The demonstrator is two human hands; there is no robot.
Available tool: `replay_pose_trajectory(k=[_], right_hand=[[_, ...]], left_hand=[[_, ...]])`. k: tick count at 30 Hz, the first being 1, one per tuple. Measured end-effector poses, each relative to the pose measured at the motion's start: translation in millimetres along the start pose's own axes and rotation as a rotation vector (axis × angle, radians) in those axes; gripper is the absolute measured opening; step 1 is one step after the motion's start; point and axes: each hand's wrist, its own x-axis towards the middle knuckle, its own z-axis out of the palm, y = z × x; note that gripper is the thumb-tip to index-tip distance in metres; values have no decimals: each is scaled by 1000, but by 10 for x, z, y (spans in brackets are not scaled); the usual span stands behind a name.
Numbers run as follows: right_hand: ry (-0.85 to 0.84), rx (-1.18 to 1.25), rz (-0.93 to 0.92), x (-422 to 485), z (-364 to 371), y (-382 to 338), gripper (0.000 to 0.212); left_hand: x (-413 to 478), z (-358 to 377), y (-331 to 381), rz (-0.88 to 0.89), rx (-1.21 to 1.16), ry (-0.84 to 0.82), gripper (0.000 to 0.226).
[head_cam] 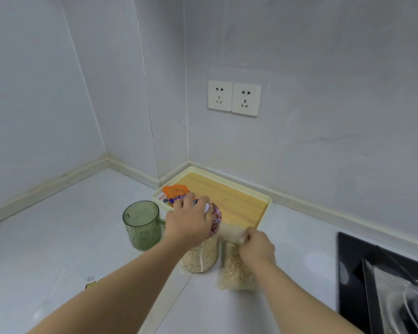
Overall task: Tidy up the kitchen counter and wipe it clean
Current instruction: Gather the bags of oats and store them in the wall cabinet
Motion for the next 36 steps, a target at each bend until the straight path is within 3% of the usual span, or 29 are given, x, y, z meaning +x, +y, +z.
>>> replay_pose_trajectory(k=[5,12,16,20,29,36], right_hand=[[90,210,-116,-63,-170,137,27],[176,532,-119,-219,-349,-70,37],[-24,372,-165,-276,-156,-159,32],[-218,-5,-162,-292,4,-131,50],[-186,111,-104,-528,-223,76,39],[-75,295,-101,-1098,-591,401,38]], left_hand=[[6,16,-23,13,7,-7,43],[-71,16,-34,91,3,34,41],[-180,-11,-54,37,-94,0,42],[-336,-45,-43,-5,-146,-20,43],[-738,-154,216,-20,-65,169,37],[-1207,-149,657,100,-268,-143,34]])
